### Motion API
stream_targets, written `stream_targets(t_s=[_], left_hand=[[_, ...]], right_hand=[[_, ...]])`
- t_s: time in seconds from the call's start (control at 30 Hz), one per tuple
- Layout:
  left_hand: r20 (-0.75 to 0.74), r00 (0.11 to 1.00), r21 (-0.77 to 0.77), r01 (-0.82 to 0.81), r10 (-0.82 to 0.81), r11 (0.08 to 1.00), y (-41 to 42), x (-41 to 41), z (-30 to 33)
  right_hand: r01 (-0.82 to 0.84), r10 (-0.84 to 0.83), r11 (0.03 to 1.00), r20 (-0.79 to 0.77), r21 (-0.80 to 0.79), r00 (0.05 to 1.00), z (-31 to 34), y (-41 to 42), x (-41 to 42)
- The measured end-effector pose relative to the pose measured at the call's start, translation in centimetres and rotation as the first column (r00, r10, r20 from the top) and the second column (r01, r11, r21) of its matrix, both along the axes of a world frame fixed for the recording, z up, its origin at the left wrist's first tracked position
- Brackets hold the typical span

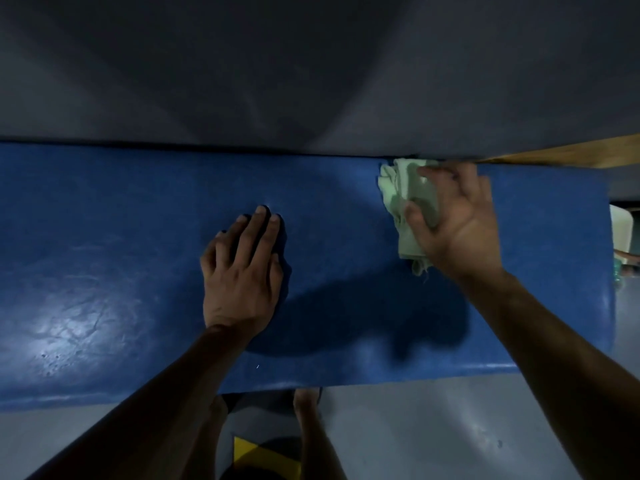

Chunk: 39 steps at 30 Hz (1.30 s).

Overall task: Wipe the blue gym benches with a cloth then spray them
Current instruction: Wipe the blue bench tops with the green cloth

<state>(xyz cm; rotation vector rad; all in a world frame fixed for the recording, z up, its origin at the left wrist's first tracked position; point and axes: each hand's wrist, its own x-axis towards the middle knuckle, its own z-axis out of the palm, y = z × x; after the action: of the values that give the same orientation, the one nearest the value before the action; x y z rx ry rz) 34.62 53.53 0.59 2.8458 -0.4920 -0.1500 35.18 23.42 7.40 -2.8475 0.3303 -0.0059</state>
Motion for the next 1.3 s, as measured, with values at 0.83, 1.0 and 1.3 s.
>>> stream_targets(t_s=[0.83,1.0,1.3], left_hand=[[0.024,0.997,-0.191,-0.065,0.071,0.979,11.9,6.0,2.7],[0.055,0.998,-0.065,-0.033,0.037,0.997,15.6,6.8,1.0],[0.056,0.998,-0.039,-0.02,0.022,0.999,15.7,7.0,0.8]], right_hand=[[-0.234,0.238,0.966,0.025,-0.106,0.971,-5.9,9.9,3.2],[0.322,-0.32,0.945,0.03,-0.063,0.947,-5.8,4.5,0.5],[-0.173,0.173,0.985,0.12,-0.017,0.978,-6.2,27.4,6.5]])
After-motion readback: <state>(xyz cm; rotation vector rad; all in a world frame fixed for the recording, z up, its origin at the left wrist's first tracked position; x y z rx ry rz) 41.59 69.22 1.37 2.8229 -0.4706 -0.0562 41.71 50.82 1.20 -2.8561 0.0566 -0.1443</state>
